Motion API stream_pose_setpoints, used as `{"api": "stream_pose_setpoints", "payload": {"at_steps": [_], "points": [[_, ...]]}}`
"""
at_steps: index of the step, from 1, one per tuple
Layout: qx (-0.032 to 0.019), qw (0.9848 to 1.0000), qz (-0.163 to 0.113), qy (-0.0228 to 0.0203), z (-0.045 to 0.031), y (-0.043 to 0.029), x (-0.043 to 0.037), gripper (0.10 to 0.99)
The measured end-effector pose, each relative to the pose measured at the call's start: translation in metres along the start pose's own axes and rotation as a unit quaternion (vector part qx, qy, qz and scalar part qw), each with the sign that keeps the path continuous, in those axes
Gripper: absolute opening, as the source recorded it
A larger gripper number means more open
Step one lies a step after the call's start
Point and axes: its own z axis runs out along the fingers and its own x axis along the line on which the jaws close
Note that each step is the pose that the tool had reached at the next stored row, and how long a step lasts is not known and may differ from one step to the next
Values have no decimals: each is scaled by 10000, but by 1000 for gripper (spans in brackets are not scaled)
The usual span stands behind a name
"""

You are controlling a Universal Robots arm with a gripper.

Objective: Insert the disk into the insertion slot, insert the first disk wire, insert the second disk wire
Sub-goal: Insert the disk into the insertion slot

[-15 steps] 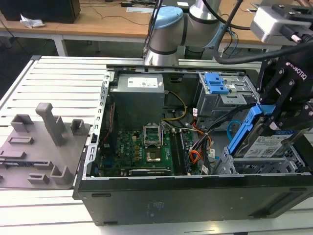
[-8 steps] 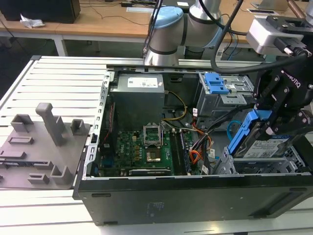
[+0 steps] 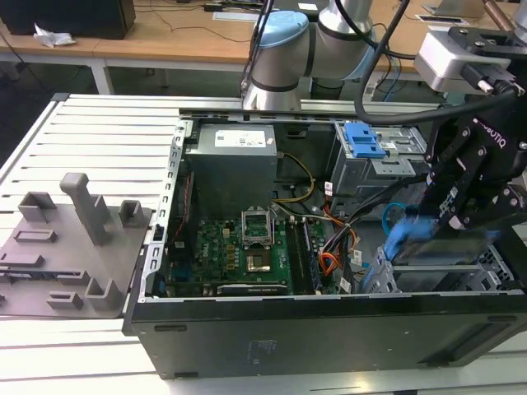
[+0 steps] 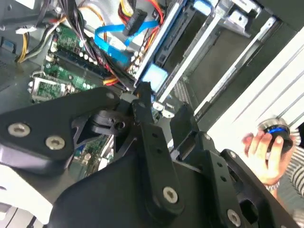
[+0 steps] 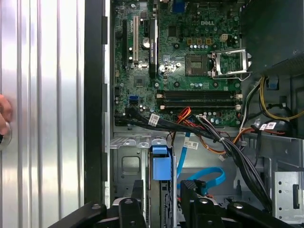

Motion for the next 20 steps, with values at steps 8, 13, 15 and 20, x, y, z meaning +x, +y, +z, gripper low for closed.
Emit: {"api": "stream_pose_setpoints", "payload": {"at_steps": [8, 13, 15, 20], "points": [[0, 10000, 0, 1, 2, 0, 0, 114], [0, 10000, 0, 1, 4, 0, 0, 106], [1, 10000, 0, 0, 5, -7, 0, 106], [-5, 10000, 0, 0, 3, -97, -6, 106]]}}
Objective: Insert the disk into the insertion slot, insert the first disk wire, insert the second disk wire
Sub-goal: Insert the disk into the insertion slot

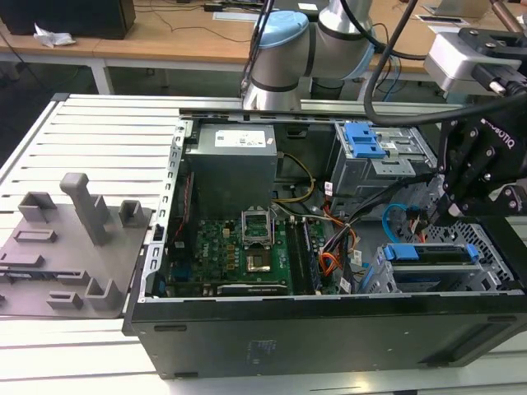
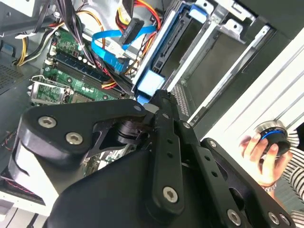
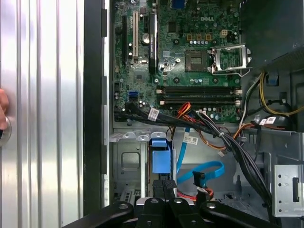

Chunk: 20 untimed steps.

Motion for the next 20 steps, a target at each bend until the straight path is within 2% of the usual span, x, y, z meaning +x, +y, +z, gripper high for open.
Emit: {"api": "stream_pose_setpoints", "payload": {"at_steps": [5, 12, 14, 16, 20], "points": [[-2, 10000, 0, 1, 61, -16, 0, 106], [-2, 10000, 0, 1, 229, -31, -1, 106], [-2, 10000, 0, 3, 243, -52, 0, 106], [-3, 10000, 0, 1, 250, -134, -3, 106], [-3, 10000, 1, 1, 251, -152, -4, 106]]}}
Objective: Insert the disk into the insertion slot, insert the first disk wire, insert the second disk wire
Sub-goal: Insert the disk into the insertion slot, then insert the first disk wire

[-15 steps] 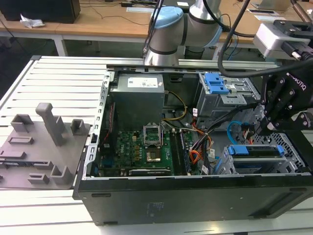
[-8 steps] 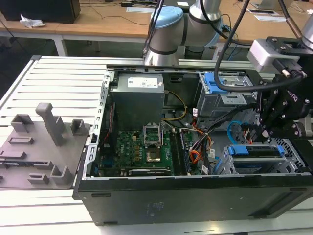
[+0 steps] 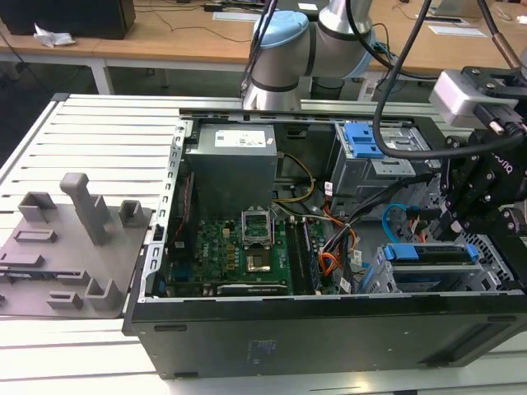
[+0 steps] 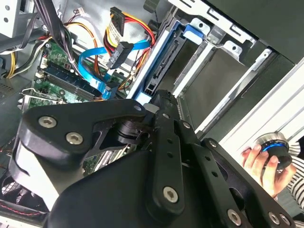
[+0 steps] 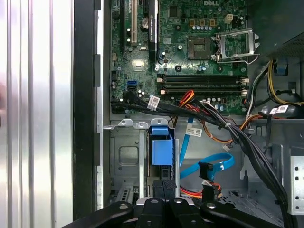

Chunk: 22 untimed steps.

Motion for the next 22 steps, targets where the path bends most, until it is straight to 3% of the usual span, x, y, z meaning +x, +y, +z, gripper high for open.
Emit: {"api": "stream_pose_setpoints", "payload": {"at_steps": [11, 13, 14, 15, 18, 22], "points": [[0, 10000, 0, 0, 0, -2, 0, 114], [0, 10000, 0, 0, 0, -2, 0, 235], [0, 10000, 0, 0, 0, -3, 0, 235], [0, 10000, 0, 0, 0, -3, 0, 302], [0, 10000, 0, 0, -9, -16, 0, 302], [0, 10000, 0, 0, -95, -14, -5, 302]]}}
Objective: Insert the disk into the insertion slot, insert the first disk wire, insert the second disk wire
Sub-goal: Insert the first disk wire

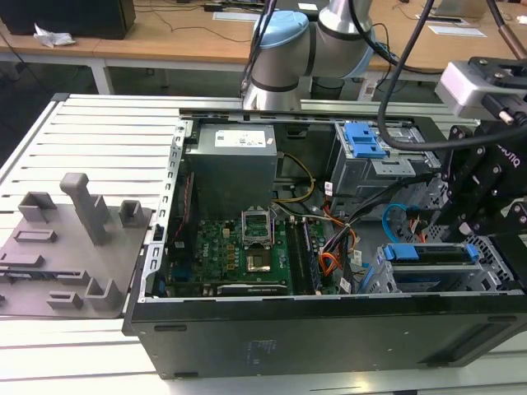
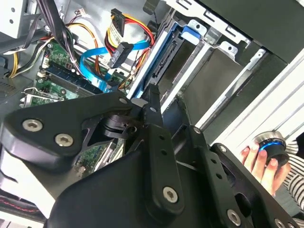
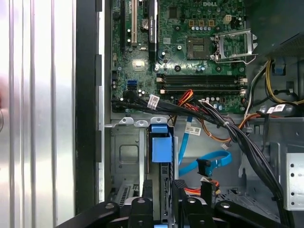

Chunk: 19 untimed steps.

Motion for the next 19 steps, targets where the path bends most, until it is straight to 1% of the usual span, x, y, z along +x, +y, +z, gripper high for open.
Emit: {"api": "stream_pose_setpoints", "payload": {"at_steps": [4, 6, 8, 11, 15, 18, 19], "points": [[0, 10000, 0, 0, -26, 1, -6, 302], [0, 10000, 0, 0, -66, 2, -23, 302], [0, 10000, -1, 0, -71, -2, -50, 302], [0, 10000, 0, 1, -71, -7, -158, 302], [0, 10000, 1, 6, -72, -6, -387, 302], [0, 10000, 0, 8, -72, -4, -501, 302], [0, 10000, 0, 10, -73, -4, -528, 302]]}}
